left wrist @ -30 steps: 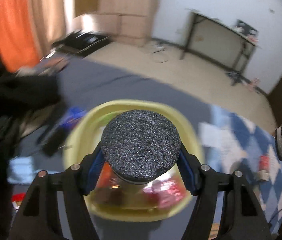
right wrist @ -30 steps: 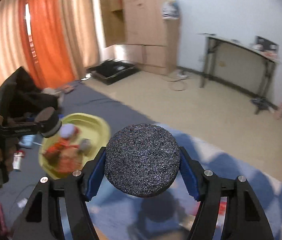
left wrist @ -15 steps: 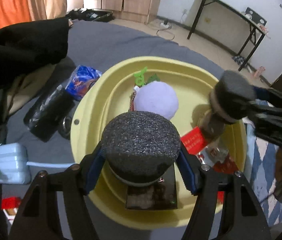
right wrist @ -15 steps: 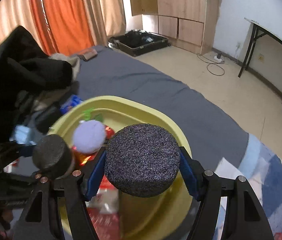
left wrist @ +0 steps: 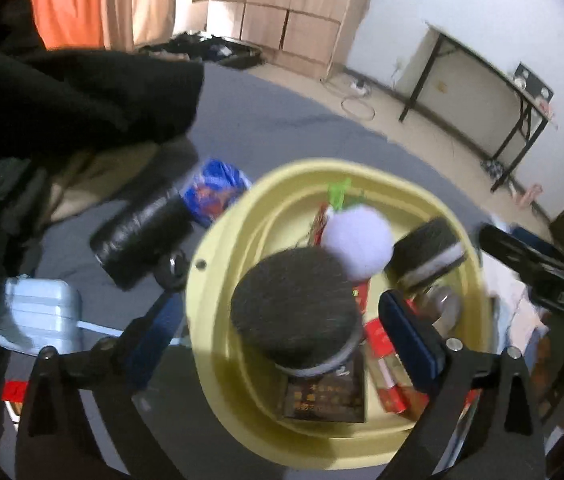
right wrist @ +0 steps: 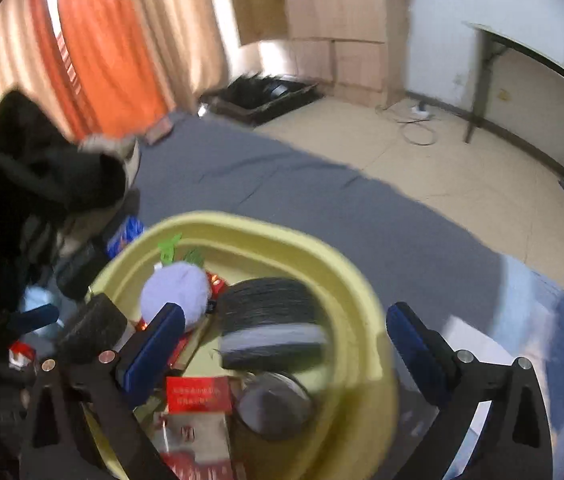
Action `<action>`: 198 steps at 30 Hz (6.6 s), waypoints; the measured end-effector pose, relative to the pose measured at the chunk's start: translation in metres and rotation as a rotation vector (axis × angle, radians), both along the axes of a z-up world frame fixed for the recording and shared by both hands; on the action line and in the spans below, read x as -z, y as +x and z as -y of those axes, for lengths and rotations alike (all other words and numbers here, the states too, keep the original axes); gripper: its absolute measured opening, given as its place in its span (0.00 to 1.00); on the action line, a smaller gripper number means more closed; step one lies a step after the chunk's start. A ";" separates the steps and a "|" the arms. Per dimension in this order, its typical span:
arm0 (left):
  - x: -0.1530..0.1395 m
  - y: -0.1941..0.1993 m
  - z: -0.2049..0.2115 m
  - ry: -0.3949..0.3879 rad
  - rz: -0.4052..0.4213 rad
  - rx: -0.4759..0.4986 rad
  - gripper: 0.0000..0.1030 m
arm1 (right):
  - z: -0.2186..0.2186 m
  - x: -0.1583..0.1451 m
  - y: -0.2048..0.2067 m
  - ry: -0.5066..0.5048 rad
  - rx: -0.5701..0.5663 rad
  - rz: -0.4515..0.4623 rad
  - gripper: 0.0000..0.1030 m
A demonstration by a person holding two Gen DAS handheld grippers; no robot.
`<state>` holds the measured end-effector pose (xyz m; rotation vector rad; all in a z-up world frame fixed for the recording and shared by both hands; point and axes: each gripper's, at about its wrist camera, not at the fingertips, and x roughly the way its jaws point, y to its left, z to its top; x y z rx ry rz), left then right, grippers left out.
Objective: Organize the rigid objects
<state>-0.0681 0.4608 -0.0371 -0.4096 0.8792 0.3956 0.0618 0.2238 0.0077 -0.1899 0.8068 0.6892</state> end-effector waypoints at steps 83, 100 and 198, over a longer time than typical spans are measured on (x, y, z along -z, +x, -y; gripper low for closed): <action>0.003 0.044 0.066 -0.017 -0.156 0.240 0.55 | -0.006 0.039 -0.021 -0.179 -0.269 0.057 0.21; -0.009 0.030 0.069 -0.089 -0.013 0.216 0.87 | -0.017 0.056 -0.018 -0.143 -0.301 0.046 0.55; 0.088 -0.024 0.163 0.149 -0.056 -0.073 1.00 | 0.063 0.134 -0.051 -0.241 -0.437 0.165 1.00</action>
